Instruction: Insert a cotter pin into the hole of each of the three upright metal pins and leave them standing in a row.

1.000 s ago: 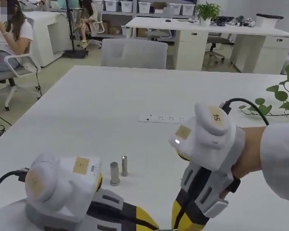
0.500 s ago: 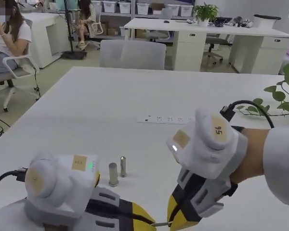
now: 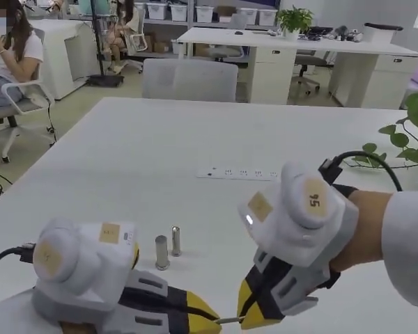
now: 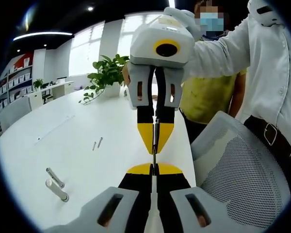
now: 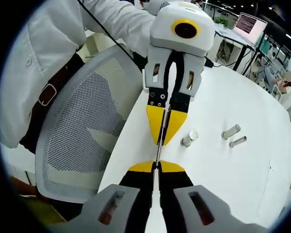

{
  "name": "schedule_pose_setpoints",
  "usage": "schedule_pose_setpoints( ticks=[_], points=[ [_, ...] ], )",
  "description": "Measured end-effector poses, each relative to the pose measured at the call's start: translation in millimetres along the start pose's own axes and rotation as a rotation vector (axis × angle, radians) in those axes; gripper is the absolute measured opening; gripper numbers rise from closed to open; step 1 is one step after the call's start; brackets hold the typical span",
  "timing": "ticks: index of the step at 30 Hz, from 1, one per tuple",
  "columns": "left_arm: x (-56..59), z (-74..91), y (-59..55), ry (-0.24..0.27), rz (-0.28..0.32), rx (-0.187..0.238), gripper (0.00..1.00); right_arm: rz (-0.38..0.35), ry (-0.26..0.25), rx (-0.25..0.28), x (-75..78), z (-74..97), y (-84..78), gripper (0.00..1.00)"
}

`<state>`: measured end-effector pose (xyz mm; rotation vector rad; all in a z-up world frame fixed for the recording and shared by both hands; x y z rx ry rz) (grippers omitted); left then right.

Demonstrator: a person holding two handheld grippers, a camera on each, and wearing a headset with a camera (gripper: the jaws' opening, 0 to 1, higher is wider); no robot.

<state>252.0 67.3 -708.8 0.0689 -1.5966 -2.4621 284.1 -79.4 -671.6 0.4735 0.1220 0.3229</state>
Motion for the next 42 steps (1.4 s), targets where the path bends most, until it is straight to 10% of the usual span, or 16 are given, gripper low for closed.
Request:
schedule_pose_setpoints(
  ticks=[42],
  points=[
    [3.7, -1.6, -0.3, -0.006, -0.023, -0.035, 0.0, -0.063, 0.013, 0.013, -2.2, -0.5, 1.1, 0.04]
  ],
)
Point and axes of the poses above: the centre of the closed fingertips' face, and the gripper's own axes: z roughly backward along the fingers, x roughly to its right, y roughly out of its top, the point moved 10 cm from there along z, roughly backward along the fingers, and after that the axes turned 3 degrees about -z, right-handed, at the moved point
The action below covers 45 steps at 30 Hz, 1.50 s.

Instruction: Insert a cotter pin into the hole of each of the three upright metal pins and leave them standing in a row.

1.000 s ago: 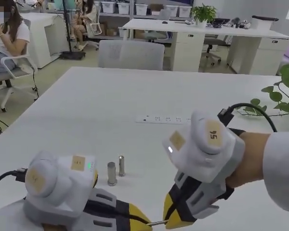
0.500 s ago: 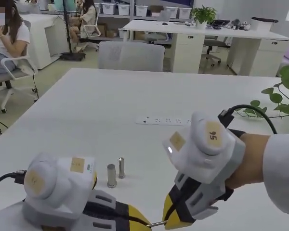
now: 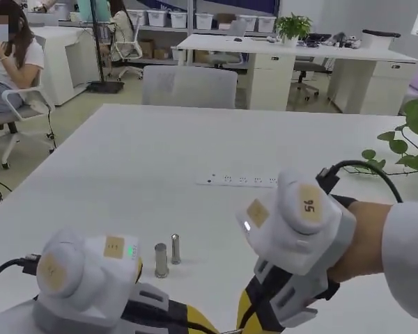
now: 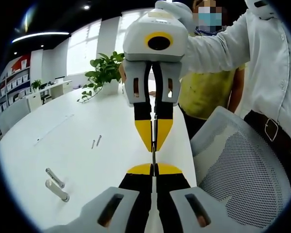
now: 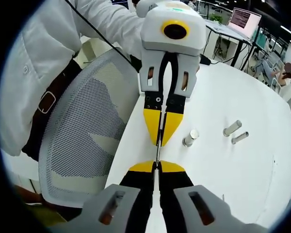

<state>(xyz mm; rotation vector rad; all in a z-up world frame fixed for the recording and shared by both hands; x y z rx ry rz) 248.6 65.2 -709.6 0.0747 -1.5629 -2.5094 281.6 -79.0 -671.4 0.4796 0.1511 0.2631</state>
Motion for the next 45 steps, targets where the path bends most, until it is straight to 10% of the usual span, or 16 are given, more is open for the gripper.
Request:
schedule_pose_setpoints(
  ticks=[45],
  points=[
    [0.5, -1.1, -4.0, 0.006, -0.023, 0.005, 0.01, -0.045, -0.034, 0.025, -1.5, -3.6, -3.4, 0.03]
  ],
)
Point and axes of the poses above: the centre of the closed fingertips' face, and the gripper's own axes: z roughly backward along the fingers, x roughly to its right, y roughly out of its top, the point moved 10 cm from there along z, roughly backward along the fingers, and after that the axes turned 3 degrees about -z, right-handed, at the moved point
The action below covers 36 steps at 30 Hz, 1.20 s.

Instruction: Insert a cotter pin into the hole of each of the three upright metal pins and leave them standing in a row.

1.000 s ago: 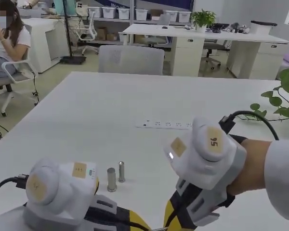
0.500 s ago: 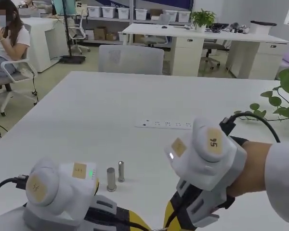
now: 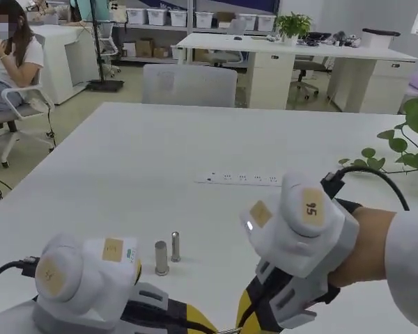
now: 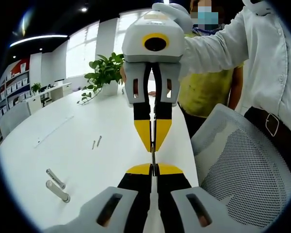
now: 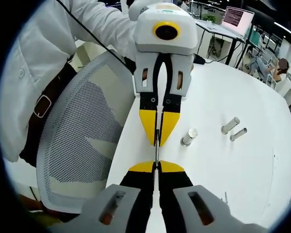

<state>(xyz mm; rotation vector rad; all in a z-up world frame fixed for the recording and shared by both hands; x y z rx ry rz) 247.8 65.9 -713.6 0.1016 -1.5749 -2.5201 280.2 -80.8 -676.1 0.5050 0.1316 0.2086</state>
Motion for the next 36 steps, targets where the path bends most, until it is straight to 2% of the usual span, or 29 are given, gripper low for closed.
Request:
schedule_pose_setpoints(
  ticks=[6, 11, 16, 19, 25, 31, 33, 36],
  points=[
    [-0.1, 2.1, -8.2, 0.008, 0.008, -0.02, 0.03, -0.011, -0.004, 0.02, 2.3, 1.8, 1.3, 0.03],
    [-2.2, 7.7, -17.8, 0.026, 0.04, -0.032, 0.06, -0.023, -0.006, 0.014, 3.5, 1.7, -2.3, 0.03],
    [-8.1, 16.9, -34.6, 0.063, 0.083, -0.038, 0.06, -0.061, -0.021, -0.004, 4.5, 0.5, -8.6, 0.03],
    [-11.7, 21.1, -45.1, 0.087, 0.097, -0.057, 0.06, -0.089, -0.03, -0.009, 4.8, 0.7, -11.2, 0.03],
    [-19.5, 26.9, -62.2, 0.138, 0.147, -0.07, 0.09, -0.106, -0.033, -0.015, 4.0, 0.2, -16.0, 0.03],
    [-28.2, 24.6, -75.2, 0.209, 0.131, -0.065, 0.28, -0.125, -0.034, -0.024, 4.6, 0.4, -19.9, 0.03],
    [-34.4, 23.8, -78.5, 0.244, 0.114, -0.065, 0.3, -0.129, -0.034, -0.027, 4.9, 0.2, -20.2, 0.03],
    [-42.5, 21.2, -79.9, 0.253, 0.098, -0.048, 0.31, -0.142, -0.038, -0.034, 6.1, -1.2, -20.7, 0.03]
  ],
)
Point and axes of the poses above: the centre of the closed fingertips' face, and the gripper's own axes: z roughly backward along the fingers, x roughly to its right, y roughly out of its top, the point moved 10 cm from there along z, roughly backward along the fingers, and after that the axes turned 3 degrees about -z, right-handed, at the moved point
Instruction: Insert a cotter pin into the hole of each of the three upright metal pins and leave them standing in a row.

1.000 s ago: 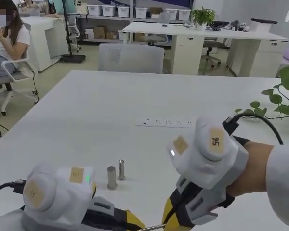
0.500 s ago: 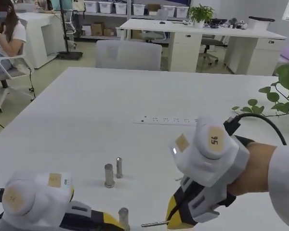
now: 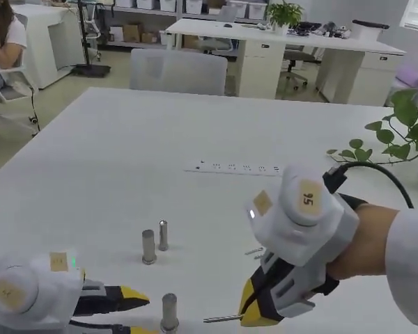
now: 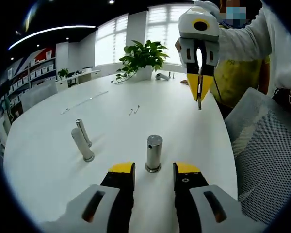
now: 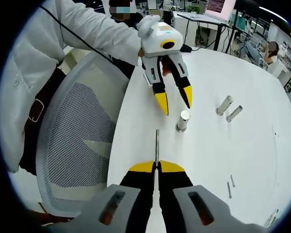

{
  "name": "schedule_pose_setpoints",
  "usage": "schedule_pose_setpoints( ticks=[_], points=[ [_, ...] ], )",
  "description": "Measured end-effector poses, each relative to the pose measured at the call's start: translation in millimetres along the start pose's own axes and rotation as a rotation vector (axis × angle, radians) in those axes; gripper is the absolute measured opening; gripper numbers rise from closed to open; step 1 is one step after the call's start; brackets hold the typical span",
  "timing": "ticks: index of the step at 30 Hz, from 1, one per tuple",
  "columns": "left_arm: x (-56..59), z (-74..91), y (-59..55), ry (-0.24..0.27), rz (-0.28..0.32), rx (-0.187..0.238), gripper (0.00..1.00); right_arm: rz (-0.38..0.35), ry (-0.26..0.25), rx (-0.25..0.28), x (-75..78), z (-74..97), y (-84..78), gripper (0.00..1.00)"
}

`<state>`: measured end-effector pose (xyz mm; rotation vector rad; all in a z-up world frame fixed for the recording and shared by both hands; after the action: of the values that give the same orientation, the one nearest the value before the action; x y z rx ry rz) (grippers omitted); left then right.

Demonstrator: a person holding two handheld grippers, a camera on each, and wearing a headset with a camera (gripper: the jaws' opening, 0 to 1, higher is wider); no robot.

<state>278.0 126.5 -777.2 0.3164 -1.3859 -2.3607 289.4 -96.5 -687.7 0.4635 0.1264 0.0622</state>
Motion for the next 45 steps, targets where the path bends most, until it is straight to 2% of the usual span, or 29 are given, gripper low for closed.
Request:
schedule_pose_setpoints(
  ticks=[5, 11, 15, 21, 24, 36, 45],
  points=[
    [-5.0, -8.5, 0.6, -0.038, -0.025, 0.015, 0.31, -0.019, -0.003, -0.008, 1.8, -2.0, -0.2, 0.03],
    [-5.8, -19.1, 2.2, -0.082, -0.08, 0.035, 0.22, -0.033, 0.0, -0.012, 5.1, -1.3, 0.4, 0.03],
    [-4.8, -23.0, 1.1, -0.101, -0.095, 0.038, 0.22, -0.045, 0.001, -0.019, 7.4, -2.9, 0.2, 0.03],
    [-4.0, -26.6, 2.0, -0.098, -0.104, 0.043, 0.19, -0.076, -0.013, -0.029, 11.9, -9.6, 4.0, 0.03],
    [-2.8, -27.5, 0.9, -0.091, -0.107, 0.041, 0.16, -0.094, -0.033, -0.038, 15.5, -13.4, 7.3, 0.03],
    [0.1, -28.5, 0.3, -0.074, -0.105, 0.052, 0.12, -0.169, -0.095, -0.048, 28.0, -22.8, 11.5, 0.03],
    [0.2, -28.6, -0.7, -0.06, -0.065, 0.059, 0.11, -0.179, -0.095, -0.046, 30.2, -33.5, 13.2, 0.03]
  ],
)
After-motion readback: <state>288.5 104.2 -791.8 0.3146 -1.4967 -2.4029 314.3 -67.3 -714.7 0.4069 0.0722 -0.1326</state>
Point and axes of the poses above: the centre of the closed fingertips' face, and the gripper's own axes: z roughly backward along the fingers, x roughly to its right, y roughly out of its top, the point moved 10 cm from there along z, roughly backward along the fingers, and after that the axes turned 3 degrees about -z, right-handed, at the moved point
